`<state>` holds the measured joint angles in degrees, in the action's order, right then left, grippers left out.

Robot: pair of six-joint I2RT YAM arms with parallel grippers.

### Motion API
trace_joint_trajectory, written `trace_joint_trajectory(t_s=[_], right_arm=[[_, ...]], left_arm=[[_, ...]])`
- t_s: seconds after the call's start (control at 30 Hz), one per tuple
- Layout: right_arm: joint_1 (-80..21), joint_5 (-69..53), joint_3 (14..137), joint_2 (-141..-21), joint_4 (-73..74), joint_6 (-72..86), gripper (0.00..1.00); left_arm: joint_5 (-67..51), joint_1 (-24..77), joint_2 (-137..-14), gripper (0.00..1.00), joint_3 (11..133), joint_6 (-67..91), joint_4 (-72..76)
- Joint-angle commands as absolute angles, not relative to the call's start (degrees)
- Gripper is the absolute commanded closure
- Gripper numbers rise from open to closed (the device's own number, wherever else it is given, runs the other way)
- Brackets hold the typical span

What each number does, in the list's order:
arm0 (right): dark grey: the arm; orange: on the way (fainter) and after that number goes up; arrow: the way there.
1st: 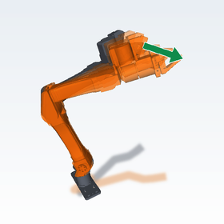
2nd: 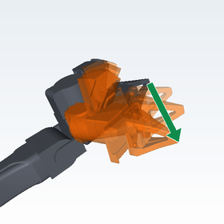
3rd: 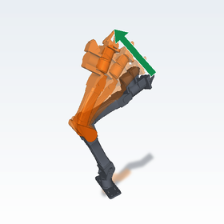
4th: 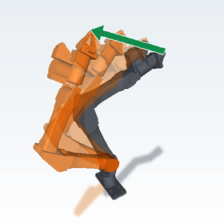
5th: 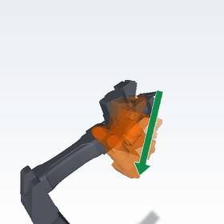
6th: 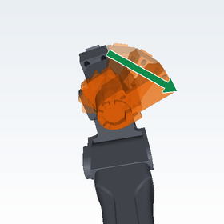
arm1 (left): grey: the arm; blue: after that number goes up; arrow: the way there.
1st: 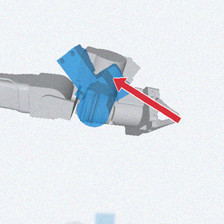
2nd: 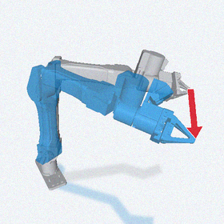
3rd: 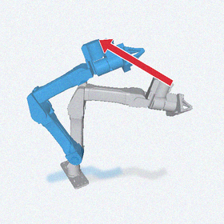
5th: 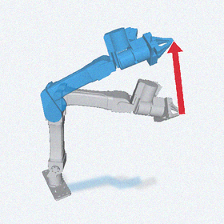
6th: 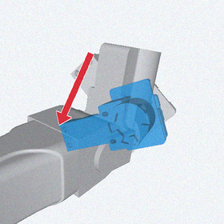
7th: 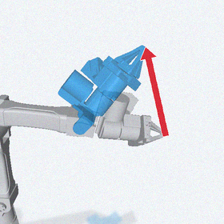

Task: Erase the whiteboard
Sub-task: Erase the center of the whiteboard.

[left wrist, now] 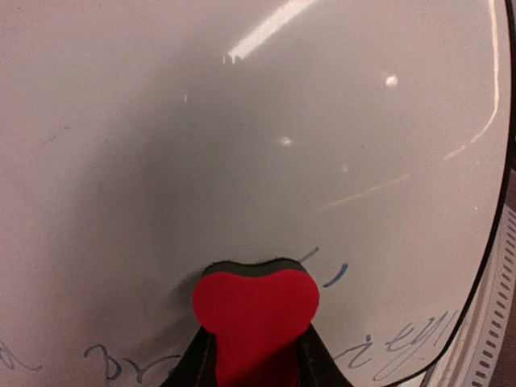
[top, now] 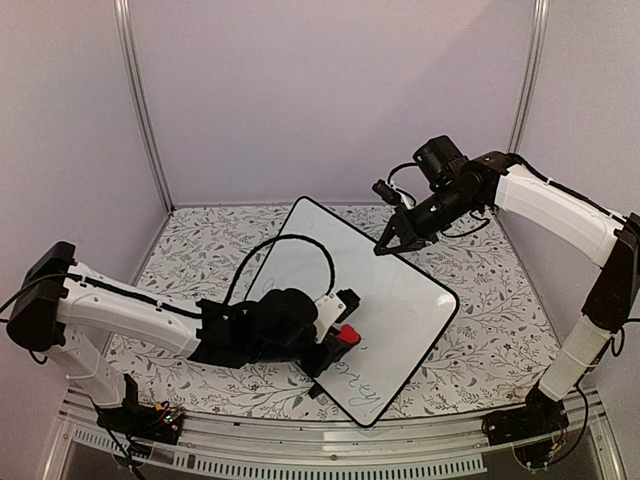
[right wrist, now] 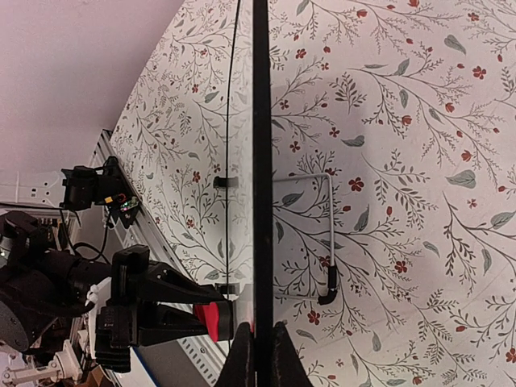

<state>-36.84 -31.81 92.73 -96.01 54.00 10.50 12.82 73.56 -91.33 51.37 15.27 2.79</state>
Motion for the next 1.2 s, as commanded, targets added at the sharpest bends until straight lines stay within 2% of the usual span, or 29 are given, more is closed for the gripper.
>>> trace_joint_trajectory(t_s=[0.0, 0.23, 0.47, 0.8, 1.17], right_arm=[[-38.49, -32.83, 93.6, -97.28, 54.14, 9.75, 1.0], [-38.5, -32.9, 93.69, -97.51, 54.21, 9.71, 1.0], [-38.5, -32.96, 93.69, -97.56, 54.3, 9.71, 1.0], [-38.54, -32.95, 93.78, -97.56, 54.26, 9.68, 1.0], [-38.5, -32.96, 93.95, -97.73, 54.23, 9.68, 1.0]], left_arm=[[12.31, 74.06, -92.97, 1.0, 47.75, 17.49, -3.07], [13.54, 74.27, -91.08, 1.0, 47.38, 17.5, -3.55], [15.12, 74.32, -88.51, 1.0, 52.17, 13.89, -3.29], [14.63, 74.44, -92.3, 1.0, 60.18, 10.0, -4.1], [13.02, 74.84, -96.12, 1.0, 57.94, 12.61, -4.05]])
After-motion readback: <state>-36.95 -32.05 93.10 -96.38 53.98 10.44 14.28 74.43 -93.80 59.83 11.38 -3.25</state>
